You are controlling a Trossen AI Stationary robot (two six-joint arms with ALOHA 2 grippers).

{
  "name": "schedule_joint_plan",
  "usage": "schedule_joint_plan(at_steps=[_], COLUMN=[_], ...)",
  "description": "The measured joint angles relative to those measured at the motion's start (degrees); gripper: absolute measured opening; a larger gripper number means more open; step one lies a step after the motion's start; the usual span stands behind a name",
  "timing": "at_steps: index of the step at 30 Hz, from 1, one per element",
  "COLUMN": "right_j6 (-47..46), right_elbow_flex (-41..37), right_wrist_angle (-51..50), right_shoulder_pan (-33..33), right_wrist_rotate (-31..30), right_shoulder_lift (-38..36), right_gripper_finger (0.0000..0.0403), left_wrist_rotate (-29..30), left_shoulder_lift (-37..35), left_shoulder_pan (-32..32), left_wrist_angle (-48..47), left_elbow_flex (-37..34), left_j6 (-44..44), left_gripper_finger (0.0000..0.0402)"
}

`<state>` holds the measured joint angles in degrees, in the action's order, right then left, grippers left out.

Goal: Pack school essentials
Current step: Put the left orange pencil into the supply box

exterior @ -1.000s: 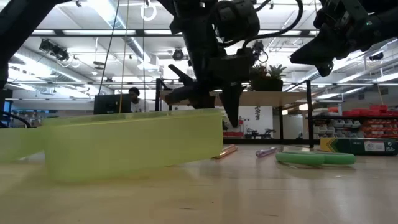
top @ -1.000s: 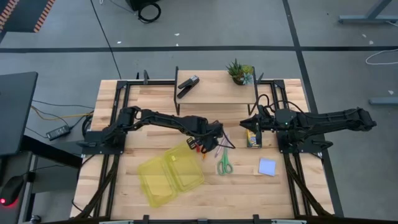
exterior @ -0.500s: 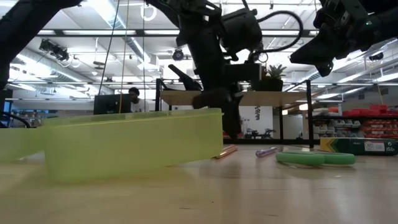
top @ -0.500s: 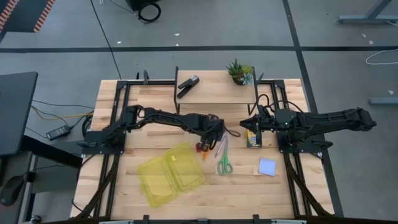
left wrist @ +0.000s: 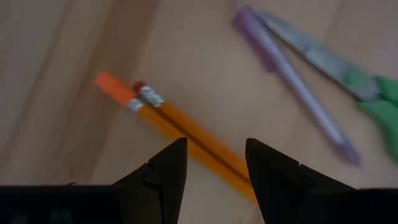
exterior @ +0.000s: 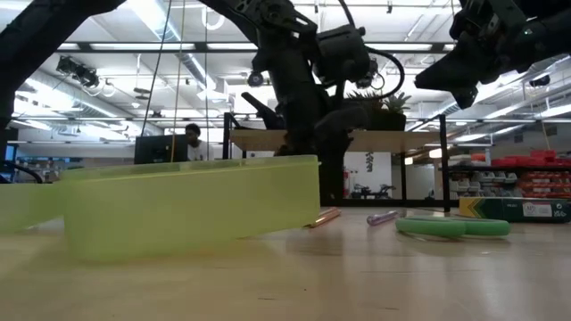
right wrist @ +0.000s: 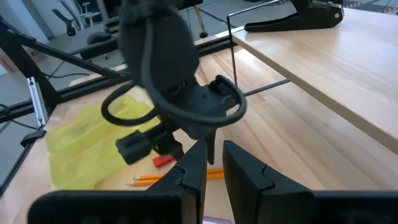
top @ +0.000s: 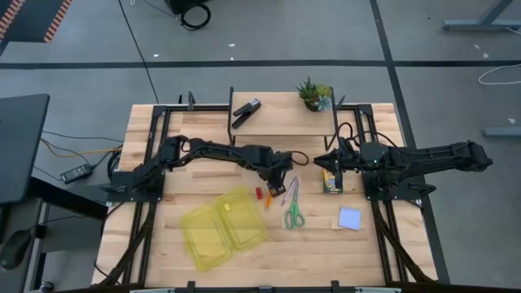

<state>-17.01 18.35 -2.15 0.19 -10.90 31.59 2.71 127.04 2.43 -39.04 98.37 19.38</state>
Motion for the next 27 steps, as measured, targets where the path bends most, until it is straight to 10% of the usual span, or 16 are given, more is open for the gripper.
schedule_joint_plan(at_steps=[27], right_j6=[9.13], right_elbow_flex=[0.00], right_wrist_angle=[2.55], right_shoulder_pan=[0.33], right_wrist_rotate=[0.24], right_shoulder_lift=[0.00], right_gripper_finger=[0.0060], left_wrist_rotate=[11.70], left_shoulder_lift=[2.09], left_shoulder_pan=[-3.14], left_wrist_angle=[-17.12], left_elbow_flex=[10.92], left_j6=[17.51], left_gripper_finger=[0.0172])
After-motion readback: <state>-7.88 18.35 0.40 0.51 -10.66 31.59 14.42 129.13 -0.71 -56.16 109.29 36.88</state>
